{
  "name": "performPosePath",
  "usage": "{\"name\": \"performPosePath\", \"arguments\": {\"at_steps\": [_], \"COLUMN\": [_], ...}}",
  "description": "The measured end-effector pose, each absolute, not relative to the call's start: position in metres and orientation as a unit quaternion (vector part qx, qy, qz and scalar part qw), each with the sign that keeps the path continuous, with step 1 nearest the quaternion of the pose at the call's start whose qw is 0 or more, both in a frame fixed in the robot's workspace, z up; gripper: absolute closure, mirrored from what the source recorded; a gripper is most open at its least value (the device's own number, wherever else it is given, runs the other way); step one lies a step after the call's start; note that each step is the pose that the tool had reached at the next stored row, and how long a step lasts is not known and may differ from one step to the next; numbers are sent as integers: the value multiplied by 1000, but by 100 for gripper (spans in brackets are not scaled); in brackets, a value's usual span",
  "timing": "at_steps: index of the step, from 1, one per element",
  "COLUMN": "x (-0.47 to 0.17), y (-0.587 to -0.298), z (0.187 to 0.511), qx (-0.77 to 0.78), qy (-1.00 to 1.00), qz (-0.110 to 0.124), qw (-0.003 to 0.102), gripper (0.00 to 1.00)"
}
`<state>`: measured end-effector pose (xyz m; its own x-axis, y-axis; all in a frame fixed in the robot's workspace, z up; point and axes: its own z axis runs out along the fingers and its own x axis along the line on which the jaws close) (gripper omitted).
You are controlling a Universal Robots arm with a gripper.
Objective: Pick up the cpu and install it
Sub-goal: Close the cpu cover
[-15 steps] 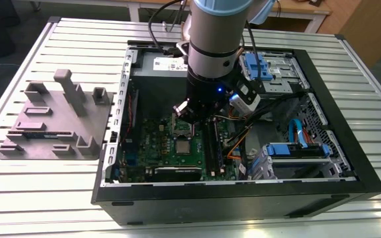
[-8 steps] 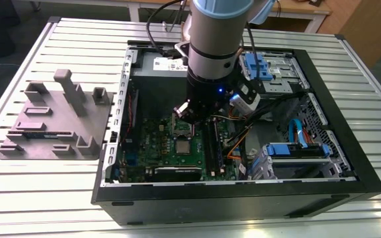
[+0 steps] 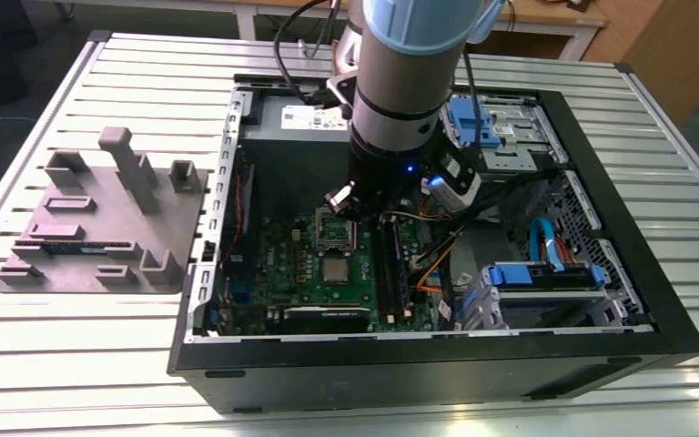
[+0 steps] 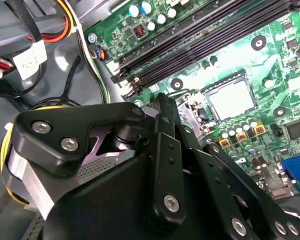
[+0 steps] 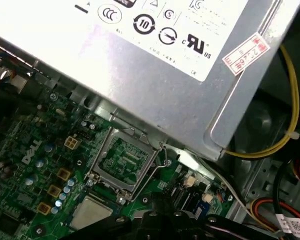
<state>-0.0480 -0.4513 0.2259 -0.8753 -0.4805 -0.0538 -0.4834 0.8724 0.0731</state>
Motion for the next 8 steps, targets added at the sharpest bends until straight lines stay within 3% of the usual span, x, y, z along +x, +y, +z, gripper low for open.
{"name": "performPosePath", "arguments": {"at_steps": [2,8], "x": [-48,-48], "y": [-451,-451], "z": [226,223], "qx": [-249,-249], "qy": [967,965], "qz": [44,80], "qw": [17,27], "gripper": [90,90]}}
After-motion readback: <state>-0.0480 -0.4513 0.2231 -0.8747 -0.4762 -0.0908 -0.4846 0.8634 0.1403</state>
